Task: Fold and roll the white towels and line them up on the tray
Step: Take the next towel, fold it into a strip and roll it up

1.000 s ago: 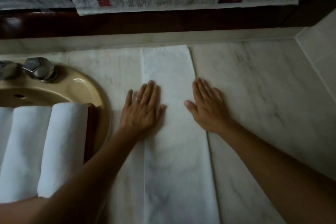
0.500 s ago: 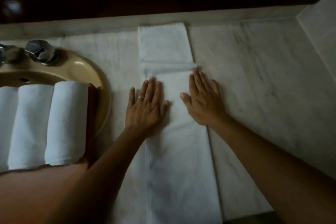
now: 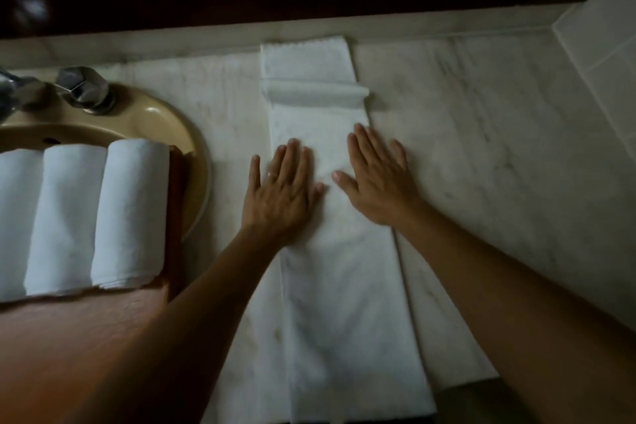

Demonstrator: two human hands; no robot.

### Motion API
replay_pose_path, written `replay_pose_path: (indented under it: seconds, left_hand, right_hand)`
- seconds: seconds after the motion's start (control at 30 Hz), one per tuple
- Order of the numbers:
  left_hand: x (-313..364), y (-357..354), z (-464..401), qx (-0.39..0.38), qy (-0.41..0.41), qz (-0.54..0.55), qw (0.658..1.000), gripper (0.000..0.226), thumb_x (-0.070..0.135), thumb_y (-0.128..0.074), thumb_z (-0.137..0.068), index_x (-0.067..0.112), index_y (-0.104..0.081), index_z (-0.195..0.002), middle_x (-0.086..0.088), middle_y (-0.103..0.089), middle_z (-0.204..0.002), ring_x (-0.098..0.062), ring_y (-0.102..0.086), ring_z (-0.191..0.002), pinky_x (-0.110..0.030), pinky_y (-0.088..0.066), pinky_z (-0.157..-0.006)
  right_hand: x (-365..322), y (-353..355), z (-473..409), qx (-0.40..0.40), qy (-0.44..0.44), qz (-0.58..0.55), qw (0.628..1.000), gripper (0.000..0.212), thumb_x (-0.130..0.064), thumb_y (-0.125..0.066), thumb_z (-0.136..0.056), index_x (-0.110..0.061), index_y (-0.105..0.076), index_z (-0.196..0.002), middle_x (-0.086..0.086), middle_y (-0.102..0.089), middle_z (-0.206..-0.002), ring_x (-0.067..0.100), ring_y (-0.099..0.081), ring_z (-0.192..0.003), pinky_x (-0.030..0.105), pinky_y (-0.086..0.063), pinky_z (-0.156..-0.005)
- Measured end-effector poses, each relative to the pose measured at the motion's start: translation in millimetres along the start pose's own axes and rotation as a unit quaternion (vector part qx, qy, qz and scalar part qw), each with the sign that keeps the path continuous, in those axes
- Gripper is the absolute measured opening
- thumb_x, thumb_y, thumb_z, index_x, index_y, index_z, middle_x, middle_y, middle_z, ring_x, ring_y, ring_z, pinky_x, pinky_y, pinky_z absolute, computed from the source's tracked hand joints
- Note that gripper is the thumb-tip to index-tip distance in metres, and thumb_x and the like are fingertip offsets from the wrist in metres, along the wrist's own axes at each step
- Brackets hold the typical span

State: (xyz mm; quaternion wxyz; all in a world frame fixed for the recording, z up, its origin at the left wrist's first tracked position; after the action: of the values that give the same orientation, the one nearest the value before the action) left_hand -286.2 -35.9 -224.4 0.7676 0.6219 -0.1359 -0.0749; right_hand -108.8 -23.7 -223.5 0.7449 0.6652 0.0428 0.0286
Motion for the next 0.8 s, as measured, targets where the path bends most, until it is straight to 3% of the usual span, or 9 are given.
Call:
replay_pose_path:
  seconds: [0.1,0.2,0.27,0.47,0.67,0.8]
  left_hand:
    - [1.9,8.4,4.5,0.007,-0.008,0.003,1.0,0.07,0.057,0.002,-0.099,0.02,0.012,-0.158,-0.005,0.015,-0.166,-0.02,0.012,-0.153,-0.048,0.015,-0.119]
    - [22.0,-1.4,66.0,0.012,-0.035,0.021,0.999,0.069,0.053,-0.008,-0.101,0.019,0.002,-0.16,-0.006,0.009,-0.166,-0.024,0.004,-0.154,-0.05,0.01,-0.121]
    - [28.3,-14.3,89.1,-0.014,-0.05,0.024,0.998,0.066,0.055,-0.007,-0.103,0.023,0.008,-0.159,-0.003,0.016,-0.166,-0.021,0.012,-0.153,-0.048,0.014,-0.12]
    - [13.9,-3.7,28.9,0.0,-0.024,-0.011,1.0,0.072,0.06,0.0,-0.098,0.023,0.01,-0.159,-0.005,0.016,-0.166,-0.021,0.013,-0.153,-0.047,0.017,-0.117]
    - [23.4,-17.8,94.2,-0.027,-0.052,0.019,0.998,0.072,0.064,-0.002,-0.099,0.025,0.015,-0.157,-0.003,0.022,-0.164,-0.021,0.015,-0.153,-0.048,0.013,-0.12]
    - [13.6,-15.8,73.8,-0.023,-0.037,0.002,0.999,0.076,0.067,0.001,-0.097,0.024,0.014,-0.158,-0.004,0.021,-0.164,-0.021,0.014,-0.153,-0.05,0.008,-0.122]
  right_hand:
    - [-1.0,6.3,7.8,0.022,-0.013,-0.002,1.0,0.071,-0.056,-0.021,-0.098,-0.013,-0.026,-0.155,0.006,-0.014,-0.165,0.018,-0.01,-0.152,0.052,-0.014,-0.114]
    - [-7.2,-0.6,71.9,0.037,-0.023,-0.026,0.999,0.069,-0.056,-0.026,-0.098,-0.014,-0.031,-0.153,0.005,-0.019,-0.164,0.018,-0.016,-0.151,0.051,-0.019,-0.11]
    - [-6.7,-11.6,97.3,0.014,-0.015,-0.018,1.0,0.073,-0.06,-0.024,-0.096,-0.016,-0.027,-0.155,0.002,-0.014,-0.165,0.017,-0.013,-0.151,0.049,-0.019,-0.11]
    - [2.5,3.9,31.6,0.013,0.002,0.004,1.0,0.075,-0.058,-0.021,-0.096,-0.013,-0.028,-0.154,0.005,-0.014,-0.165,0.018,-0.012,-0.152,0.05,-0.016,-0.115]
    - [-13.0,-9.1,110.9,0.017,0.03,-0.032,0.999,0.073,-0.058,-0.026,-0.098,-0.012,-0.029,-0.154,0.005,-0.017,-0.164,0.018,-0.016,-0.151,0.05,-0.026,-0.112]
    - [-3.7,-7.2,90.8,0.016,0.039,-0.02,0.999,0.075,-0.061,-0.023,-0.098,-0.013,-0.026,-0.155,0.004,-0.015,-0.165,0.017,-0.014,-0.151,0.049,-0.022,-0.115]
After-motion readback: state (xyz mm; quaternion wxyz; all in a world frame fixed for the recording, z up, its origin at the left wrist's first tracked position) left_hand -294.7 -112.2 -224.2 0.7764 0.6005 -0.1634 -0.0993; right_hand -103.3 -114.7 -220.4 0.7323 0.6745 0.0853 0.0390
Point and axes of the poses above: each hand's wrist, its own z-axis away from the middle knuckle, its own y-axis out of the back of the hand, x = y × z, the point moved 5 cm from there along -z, towards the middle knuckle
